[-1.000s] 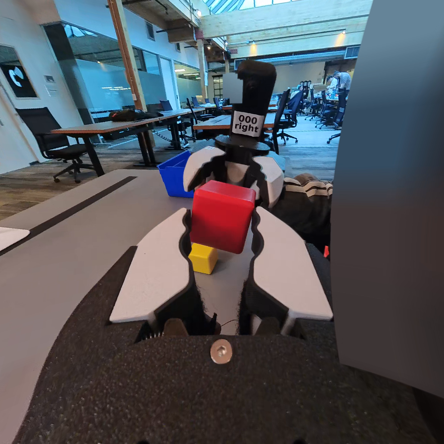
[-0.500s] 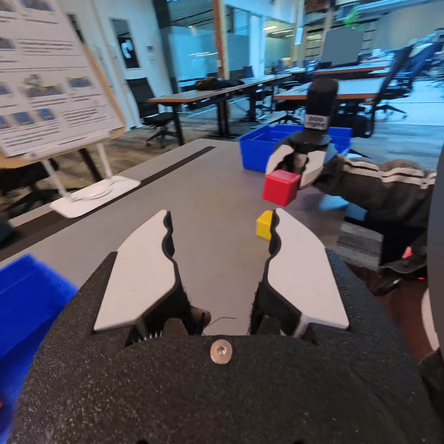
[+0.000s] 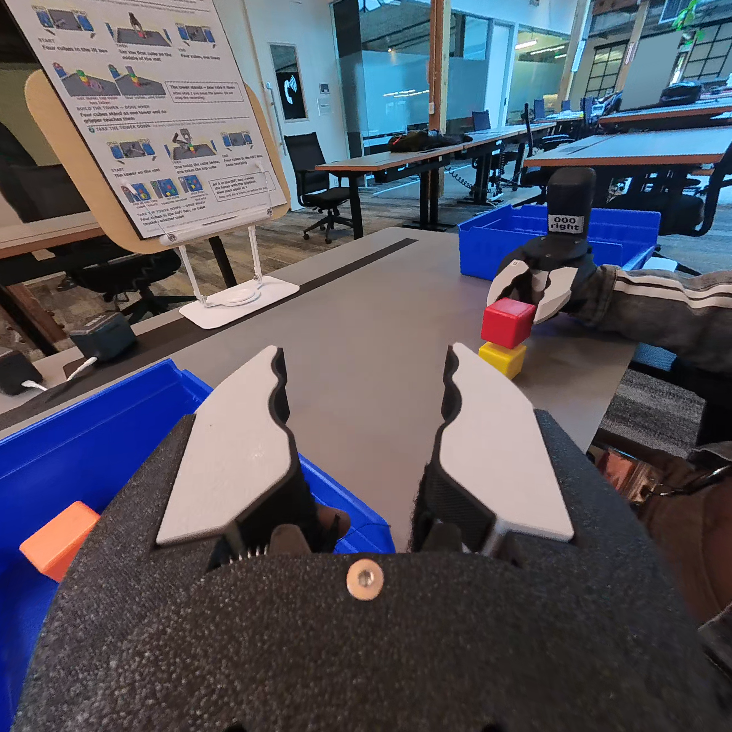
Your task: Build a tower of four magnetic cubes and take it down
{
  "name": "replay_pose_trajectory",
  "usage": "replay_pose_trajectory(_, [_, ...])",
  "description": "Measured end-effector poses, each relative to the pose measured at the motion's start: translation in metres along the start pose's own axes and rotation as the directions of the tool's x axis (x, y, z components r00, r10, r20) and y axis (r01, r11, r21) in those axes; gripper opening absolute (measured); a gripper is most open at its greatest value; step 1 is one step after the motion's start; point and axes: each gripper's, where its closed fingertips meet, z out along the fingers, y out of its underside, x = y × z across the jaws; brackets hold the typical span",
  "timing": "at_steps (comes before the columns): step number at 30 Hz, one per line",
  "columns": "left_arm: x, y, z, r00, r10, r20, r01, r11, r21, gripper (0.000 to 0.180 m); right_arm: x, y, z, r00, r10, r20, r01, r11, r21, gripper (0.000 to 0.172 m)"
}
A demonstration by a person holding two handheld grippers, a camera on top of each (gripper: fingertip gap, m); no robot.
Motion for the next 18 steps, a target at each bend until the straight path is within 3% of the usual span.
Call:
replay_pose_trajectory(11, [-0.003, 0.013, 0.001, 1.0, 0.023, -0.006, -0.024, 0.997, -0.078, 0.078, 0.001, 0.009, 0.003, 1.0, 0.0, 0.003, 0.0, 0.999, -0.036, 0.046])
replay_pose_trajectory(14, [-0.018, 0.022, 0.0, 0.999, 0.035, 0.012, -0.033, 0.987, -0.156, 0.078, 0.001, 0.007, 0.004, 0.999, 0.032, 0.011, -0.032, 0.999, -0.024, 0.083])
replay_pose_trajectory(18, [-0.07, 0.051, -0.006, 0.988, 0.067, 0.142, -0.007, 0.923, -0.384, 0.078, 0.001, 0.002, 0.003, 0.999, 0.048, 0.006, -0.048, 0.999, 0.025, 0.092])
